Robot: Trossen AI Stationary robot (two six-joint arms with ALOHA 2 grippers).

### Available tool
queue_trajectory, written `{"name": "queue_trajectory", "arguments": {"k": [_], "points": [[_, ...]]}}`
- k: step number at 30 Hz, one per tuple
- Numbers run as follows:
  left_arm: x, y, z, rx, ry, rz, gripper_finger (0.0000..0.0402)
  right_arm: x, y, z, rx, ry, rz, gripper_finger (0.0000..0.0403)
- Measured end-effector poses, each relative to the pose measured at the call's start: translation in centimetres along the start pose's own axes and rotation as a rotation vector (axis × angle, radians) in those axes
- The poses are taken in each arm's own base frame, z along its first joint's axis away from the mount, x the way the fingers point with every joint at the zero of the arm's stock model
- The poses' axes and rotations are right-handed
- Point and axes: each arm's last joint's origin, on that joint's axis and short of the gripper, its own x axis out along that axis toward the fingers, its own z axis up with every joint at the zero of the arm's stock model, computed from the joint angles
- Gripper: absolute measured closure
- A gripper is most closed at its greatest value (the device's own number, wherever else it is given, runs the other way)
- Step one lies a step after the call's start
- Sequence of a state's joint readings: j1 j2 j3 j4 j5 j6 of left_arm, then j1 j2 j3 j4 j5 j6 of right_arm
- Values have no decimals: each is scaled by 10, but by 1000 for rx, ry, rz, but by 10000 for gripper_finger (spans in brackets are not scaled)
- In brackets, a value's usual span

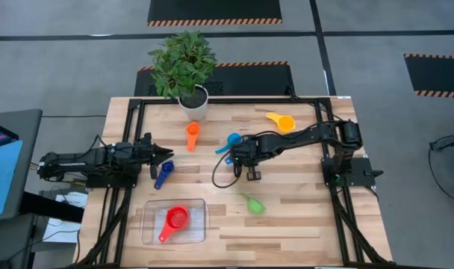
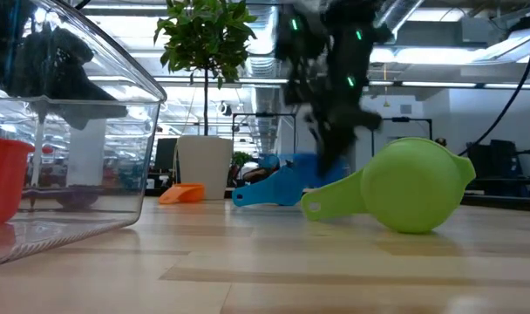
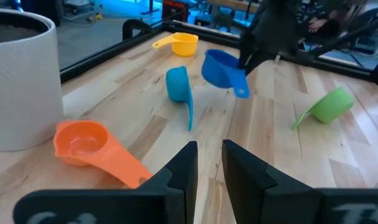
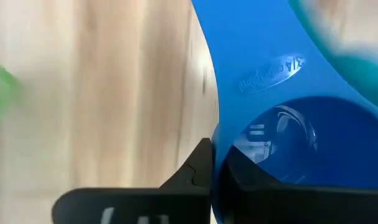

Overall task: Nest measuring cups in basket
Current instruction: Stack the blue measuring cup on top of the red measuring cup

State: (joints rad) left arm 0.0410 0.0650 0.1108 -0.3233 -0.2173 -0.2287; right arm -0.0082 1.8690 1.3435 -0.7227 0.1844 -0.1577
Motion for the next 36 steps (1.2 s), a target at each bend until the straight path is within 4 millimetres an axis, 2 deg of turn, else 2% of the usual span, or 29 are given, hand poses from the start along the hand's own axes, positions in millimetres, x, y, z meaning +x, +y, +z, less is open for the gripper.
{"name": "queue_trajectory", "arguments": {"k": [5, 10, 17, 20, 26, 30, 36], "points": [[0, 0, 0, 0, 0, 0, 340, -43, 8, 38, -53, -163, -3, 392], [0, 0, 0, 0, 1, 0, 340, -86, 26, 71, -83, -388, 33, 394], [0, 0, 0, 0, 1, 0, 340, -120, 56, 104, -99, -792, 100, 394], [0, 0, 0, 0, 1, 0, 340, -121, 67, 118, -98, -944, 95, 394], [0, 0, 0, 0, -1, 0, 340, -99, 88, 142, -107, -1143, 80, 394], [0, 0, 0, 1, 0, 0, 340, -77, 101, 158, -108, -1129, 98, 394], [0, 0, 0, 15, 0, 0, 340, -57, 121, 182, -124, -1066, 130, 394]]}}
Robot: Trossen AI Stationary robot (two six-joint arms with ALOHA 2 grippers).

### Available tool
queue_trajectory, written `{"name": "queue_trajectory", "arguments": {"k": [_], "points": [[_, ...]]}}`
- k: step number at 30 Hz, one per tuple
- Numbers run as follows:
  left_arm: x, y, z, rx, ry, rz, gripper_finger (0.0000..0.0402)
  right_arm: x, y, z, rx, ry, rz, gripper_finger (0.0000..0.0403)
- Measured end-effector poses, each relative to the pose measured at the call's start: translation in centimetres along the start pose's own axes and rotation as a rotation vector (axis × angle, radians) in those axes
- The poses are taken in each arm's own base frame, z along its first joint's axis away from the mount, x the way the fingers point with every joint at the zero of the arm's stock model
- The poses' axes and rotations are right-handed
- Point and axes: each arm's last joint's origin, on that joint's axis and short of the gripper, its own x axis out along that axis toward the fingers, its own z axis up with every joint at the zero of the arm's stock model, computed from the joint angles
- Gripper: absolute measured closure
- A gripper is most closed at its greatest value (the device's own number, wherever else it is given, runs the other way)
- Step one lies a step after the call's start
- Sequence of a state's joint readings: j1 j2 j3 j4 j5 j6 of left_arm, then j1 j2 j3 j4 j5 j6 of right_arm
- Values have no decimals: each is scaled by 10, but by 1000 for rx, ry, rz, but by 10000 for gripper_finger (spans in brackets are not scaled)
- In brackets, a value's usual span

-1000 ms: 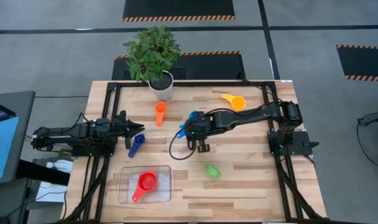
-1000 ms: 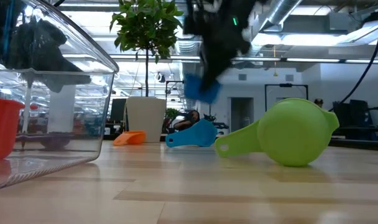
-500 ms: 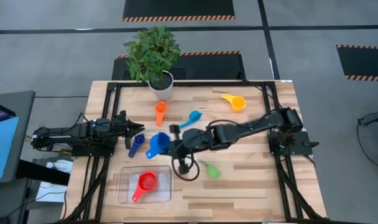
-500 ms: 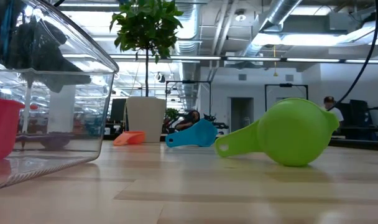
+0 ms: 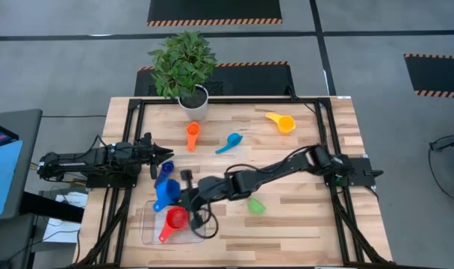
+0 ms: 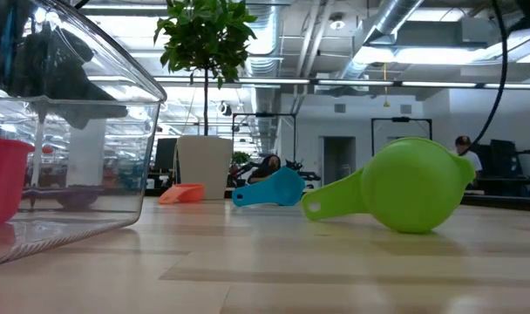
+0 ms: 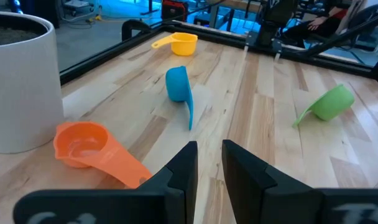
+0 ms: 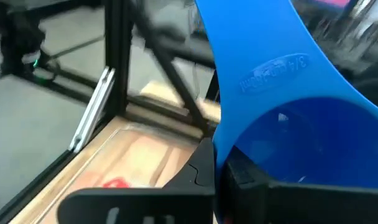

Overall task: Nest measuring cups in basket
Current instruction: Stack the blue measuring cup on top of the red measuring cup

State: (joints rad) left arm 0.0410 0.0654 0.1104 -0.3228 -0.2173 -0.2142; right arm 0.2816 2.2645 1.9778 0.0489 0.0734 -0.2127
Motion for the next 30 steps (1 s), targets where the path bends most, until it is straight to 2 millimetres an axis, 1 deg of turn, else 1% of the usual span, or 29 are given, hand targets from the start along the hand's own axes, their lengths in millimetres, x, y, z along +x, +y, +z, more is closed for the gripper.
{"name": "queue_trajectory", "arguments": {"k": [3, 7, 10, 17, 22, 30], "points": [[0, 0, 0, 0, 0, 0, 340, 9, 6, -2, -5, 79, 26, 393], [0, 0, 0, 0, 0, 0, 340, 14, 9, -7, 20, 198, 53, 394], [0, 0, 0, 0, 0, 0, 340, 18, 11, -14, 21, 253, 69, 394], [0, 0, 0, -6, 1, -1, 340, 27, 17, -31, 90, 308, 121, 394], [0, 0, 0, -7, 1, 0, 340, 26, 24, -33, 124, 316, 188, 392], [0, 0, 0, -8, 1, 0, 340, 26, 29, -35, 152, 330, 197, 392]]}}
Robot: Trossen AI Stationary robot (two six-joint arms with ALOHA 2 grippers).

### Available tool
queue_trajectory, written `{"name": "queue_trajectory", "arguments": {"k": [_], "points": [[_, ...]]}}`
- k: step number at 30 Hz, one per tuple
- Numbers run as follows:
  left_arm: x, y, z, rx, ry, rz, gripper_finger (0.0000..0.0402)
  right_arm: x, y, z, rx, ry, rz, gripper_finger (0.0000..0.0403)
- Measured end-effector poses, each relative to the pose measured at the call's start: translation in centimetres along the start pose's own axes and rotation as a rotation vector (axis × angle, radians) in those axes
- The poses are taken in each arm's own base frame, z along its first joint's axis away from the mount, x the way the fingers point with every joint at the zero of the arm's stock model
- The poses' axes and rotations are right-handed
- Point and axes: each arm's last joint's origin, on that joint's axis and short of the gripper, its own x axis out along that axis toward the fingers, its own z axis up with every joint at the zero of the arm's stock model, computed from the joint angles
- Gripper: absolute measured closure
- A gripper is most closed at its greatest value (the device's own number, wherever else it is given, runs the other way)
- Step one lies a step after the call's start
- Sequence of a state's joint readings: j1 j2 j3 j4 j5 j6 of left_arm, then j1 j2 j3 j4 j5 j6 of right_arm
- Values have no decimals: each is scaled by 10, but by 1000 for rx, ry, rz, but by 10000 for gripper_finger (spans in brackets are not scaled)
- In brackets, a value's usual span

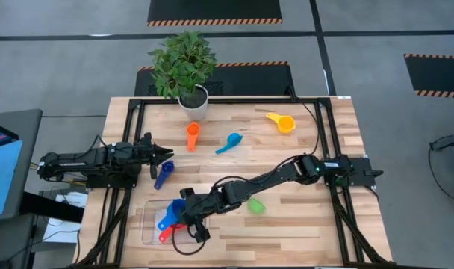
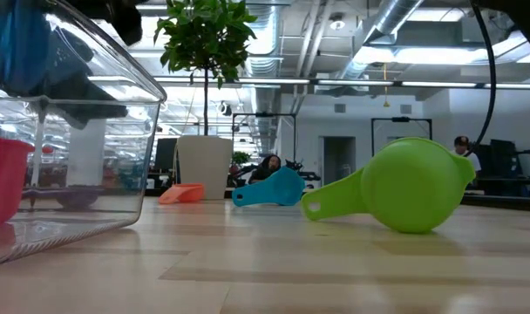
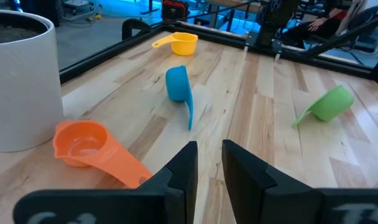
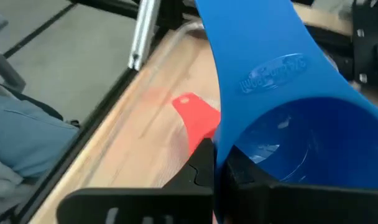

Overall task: Nest measuring cups in basket
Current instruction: Stack the blue measuring cup on top of the red measuring cup

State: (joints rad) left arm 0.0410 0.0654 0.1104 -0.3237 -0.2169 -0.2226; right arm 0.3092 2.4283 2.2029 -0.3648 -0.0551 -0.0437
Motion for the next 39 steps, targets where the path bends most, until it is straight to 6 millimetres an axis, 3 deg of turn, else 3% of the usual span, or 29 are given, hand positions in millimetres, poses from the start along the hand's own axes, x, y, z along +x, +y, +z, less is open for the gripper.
{"name": "queue_trajectory", "arguments": {"k": [8, 18, 28, 39], "points": [[0, 0, 0, -2, 0, 0, 340, 21, 1, -14, 21, -11, 1, 394], [0, 0, 0, -2, 1, -1, 340, 22, 1, -18, 55, 19, 1, 385], [0, 0, 0, -2, 1, 0, 340, 22, 1, -18, 77, 21, 0, 318], [0, 0, 0, -2, 1, 0, 340, 22, 1, -18, 67, 17, 0, 284]]}}
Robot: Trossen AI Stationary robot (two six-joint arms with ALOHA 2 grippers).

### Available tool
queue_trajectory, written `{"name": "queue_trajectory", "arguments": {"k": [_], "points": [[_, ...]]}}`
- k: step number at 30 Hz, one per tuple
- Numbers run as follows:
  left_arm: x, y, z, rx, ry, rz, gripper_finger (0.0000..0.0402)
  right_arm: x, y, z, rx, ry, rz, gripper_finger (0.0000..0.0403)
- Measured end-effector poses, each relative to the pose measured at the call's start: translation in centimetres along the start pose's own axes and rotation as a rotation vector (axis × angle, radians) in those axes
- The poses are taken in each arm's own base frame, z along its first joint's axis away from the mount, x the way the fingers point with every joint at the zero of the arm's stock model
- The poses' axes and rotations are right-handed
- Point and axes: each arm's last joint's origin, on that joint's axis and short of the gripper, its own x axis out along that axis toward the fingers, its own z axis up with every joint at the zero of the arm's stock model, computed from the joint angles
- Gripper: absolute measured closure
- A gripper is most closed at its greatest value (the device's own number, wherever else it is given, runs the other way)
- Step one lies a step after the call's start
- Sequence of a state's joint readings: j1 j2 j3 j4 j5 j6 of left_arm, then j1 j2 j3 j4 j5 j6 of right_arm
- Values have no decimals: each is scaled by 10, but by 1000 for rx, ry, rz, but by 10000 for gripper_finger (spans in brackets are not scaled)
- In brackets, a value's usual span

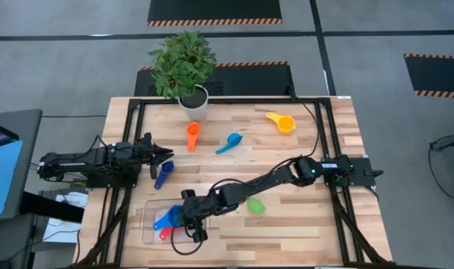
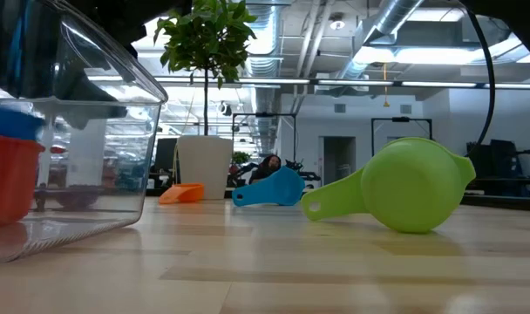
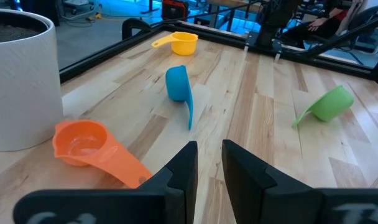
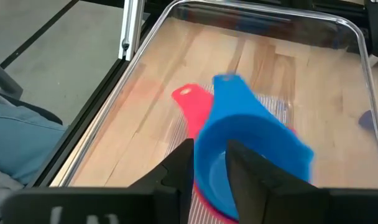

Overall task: Nest measuring cups in basket
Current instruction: Stack the blue measuring cup on top of the red measuring cup, then stack the yellow measuring cup on top of the blue measuring cup

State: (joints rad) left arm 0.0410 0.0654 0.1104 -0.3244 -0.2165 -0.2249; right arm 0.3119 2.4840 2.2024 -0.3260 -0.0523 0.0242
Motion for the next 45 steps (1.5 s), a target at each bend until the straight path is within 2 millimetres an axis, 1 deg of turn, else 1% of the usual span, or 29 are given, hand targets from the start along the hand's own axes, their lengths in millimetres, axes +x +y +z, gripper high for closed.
{"name": "queue_trajectory", "arguments": {"k": [4, 8, 11, 13, 16, 18, 19, 20, 22, 25, 28, 32, 34, 37, 41, 45], "points": [[0, 0, 0, 0, 0, 0, 340, 0, 0, 1, -7, -9, 0, 273], [0, 0, 0, 0, 0, 0, 340, -4, -1, 6, -68, -18, -4, 265], [0, 0, 0, 1, 3, -4, 340, -19, -4, 20, -124, 3, -26, 266], [0, -1, 0, 1, 7, -19, 340, -37, -8, 29, -150, 93, -90, 271], [0, -1, -1, 1, 13, -31, 340, -60, -16, 27, -183, 250, -176, 283], [0, -1, -1, 2, 13, -31, 340, -81, -19, 19, -200, 418, -174, 291], [0, -1, -1, 2, 15, -30, 340, -89, -22, 17, -191, 473, -177, 295], [0, -1, -1, 3, 18, -30, 340, -99, -24, 18, -168, 511, -180, 299], [0, -1, -1, 3, 20, -30, 340, -115, -28, 11, -86, 638, -196, 306], [0, -1, -2, 5, 28, -29, 340, -126, -38, -4, 29, 815, -238, 317], [1, -1, -2, 1, 39, -29, 340, -132, -46, -17, 58, 967, -297, 327], [1, -1, -3, -18, 46, -27, 340, -125, -56, -31, 40, 1014, -307, 336], [1, -1, -3, -37, 52, -26, 340, -129, -61, -39, 50, 1068, -310, 339], [1, -1, -4, -59, 61, -47, 340, -142, -70, -48, 79, 1096, -321, 340], [1, -2, -4, -66, 68, -73, 340, -166, -79, -73, 146, 1192, -352, 340], [1, -2, -4, -67, 68, -73, 340, -205, -85, -91, 242, 1166, -414, 340]]}}
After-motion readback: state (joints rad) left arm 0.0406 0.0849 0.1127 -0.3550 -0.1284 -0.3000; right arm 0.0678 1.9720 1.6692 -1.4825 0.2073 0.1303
